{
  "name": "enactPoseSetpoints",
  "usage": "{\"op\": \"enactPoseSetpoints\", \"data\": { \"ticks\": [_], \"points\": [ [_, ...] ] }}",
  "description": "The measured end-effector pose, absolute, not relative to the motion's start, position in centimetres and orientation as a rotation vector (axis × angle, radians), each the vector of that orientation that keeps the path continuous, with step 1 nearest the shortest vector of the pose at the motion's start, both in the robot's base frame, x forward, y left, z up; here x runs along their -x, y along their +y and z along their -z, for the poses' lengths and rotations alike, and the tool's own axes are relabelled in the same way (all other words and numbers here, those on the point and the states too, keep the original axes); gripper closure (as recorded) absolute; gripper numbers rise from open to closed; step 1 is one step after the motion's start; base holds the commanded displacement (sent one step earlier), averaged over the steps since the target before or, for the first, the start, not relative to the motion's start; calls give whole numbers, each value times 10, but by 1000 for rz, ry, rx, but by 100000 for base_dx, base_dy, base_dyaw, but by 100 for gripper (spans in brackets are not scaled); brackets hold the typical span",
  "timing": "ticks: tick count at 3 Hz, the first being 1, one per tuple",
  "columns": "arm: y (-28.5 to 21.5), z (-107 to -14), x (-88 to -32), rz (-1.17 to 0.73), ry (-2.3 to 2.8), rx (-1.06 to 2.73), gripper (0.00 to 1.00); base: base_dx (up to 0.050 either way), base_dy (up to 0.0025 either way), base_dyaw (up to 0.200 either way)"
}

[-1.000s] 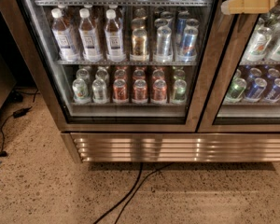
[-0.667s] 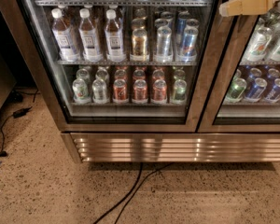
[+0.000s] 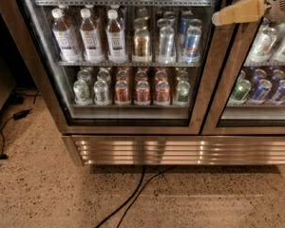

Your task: Open left fridge door

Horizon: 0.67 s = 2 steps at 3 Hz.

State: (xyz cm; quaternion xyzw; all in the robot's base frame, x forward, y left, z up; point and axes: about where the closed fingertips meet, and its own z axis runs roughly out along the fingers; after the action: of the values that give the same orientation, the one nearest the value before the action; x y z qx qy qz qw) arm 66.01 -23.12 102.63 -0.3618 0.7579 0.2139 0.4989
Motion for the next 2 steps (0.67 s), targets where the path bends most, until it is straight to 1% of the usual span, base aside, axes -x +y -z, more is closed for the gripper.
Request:
{"op": "enactPoseSetpoints", "data": {
  "ticks": [1,2],
  "points": [
    [-220,-1020,-662,-631,1818,917,31,0,0,0],
    [-217,-1018,-660,-692,1801,927,39,0,0,0]
  ]
}}
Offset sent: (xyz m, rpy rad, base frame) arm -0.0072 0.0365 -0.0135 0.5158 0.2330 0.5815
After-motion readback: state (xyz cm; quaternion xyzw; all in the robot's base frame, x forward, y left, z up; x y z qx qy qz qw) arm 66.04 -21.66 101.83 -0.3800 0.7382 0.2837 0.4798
